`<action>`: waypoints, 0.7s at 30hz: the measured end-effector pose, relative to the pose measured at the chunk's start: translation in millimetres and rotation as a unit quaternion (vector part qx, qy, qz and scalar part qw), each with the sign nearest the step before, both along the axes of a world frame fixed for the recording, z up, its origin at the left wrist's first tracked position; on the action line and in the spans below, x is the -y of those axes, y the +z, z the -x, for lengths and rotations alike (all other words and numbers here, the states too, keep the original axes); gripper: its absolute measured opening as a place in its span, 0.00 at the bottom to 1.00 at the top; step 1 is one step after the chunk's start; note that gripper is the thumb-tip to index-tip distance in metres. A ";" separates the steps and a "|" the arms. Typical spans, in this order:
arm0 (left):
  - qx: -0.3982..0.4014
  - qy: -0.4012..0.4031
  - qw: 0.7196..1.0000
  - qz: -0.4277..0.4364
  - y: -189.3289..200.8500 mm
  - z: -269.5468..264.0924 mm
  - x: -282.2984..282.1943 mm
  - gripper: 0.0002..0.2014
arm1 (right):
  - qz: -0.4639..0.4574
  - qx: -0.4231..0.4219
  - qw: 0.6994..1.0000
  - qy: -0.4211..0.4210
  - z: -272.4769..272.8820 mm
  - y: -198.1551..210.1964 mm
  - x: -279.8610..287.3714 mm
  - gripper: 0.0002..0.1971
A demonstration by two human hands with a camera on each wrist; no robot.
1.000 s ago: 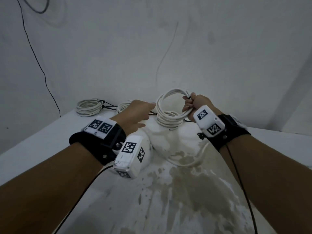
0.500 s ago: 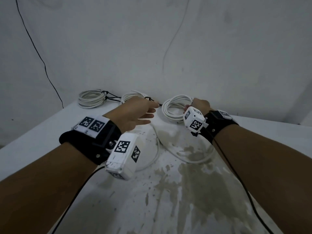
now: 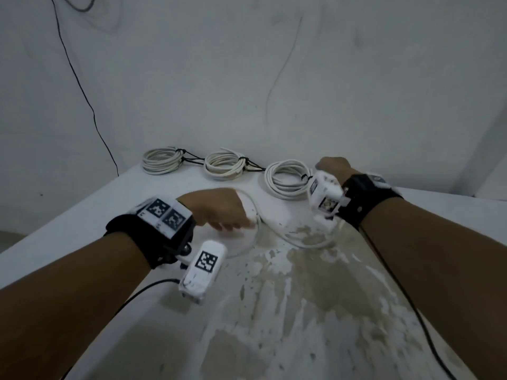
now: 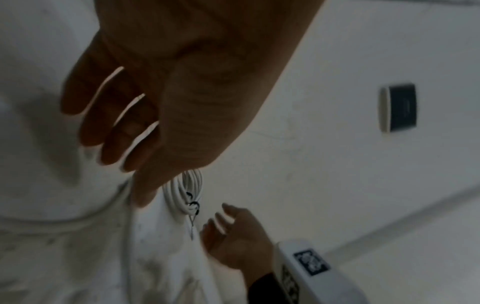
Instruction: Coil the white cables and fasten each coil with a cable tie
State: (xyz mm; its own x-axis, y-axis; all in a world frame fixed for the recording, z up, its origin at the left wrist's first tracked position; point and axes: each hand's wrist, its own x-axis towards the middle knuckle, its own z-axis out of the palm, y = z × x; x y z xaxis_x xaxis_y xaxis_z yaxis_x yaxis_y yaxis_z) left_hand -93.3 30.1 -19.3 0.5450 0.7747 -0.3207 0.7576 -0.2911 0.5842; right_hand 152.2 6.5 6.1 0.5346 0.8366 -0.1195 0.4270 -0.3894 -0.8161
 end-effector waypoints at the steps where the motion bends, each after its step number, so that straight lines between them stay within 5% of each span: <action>1: -0.076 -0.042 0.996 -0.026 -2.1 0.4 7.4 0.18 | -0.009 -0.027 1.000 0.005 5.6 -2.6 2.0 0.16; 5: -0.210 -0.117 0.962 -0.128 -9.1 1.2 28.6 0.15 | 0.109 -0.020 0.984 0.142 47.9 -13.8 21.6 0.12; 10: -0.153 -0.107 0.961 -0.205 -4.1 -4.1 53.1 0.11 | 0.206 -0.004 0.958 0.197 75.8 -28.2 47.0 0.26; 13: -0.048 -0.099 0.957 -0.267 6.2 -13.8 78.6 0.10 | 0.097 -0.089 0.969 0.208 83.0 -19.1 62.7 0.21; 17: 0.027 -0.088 0.943 -0.321 17.1 -26.6 101.1 0.10 | -0.096 -0.277 0.952 0.088 82.6 11.1 87.4 0.20; 21: -0.084 -0.029 0.912 -0.401 4.5 -30.1 117.9 0.11 | -0.193 -0.332 0.923 -0.019 53.0 41.1 108.7 0.21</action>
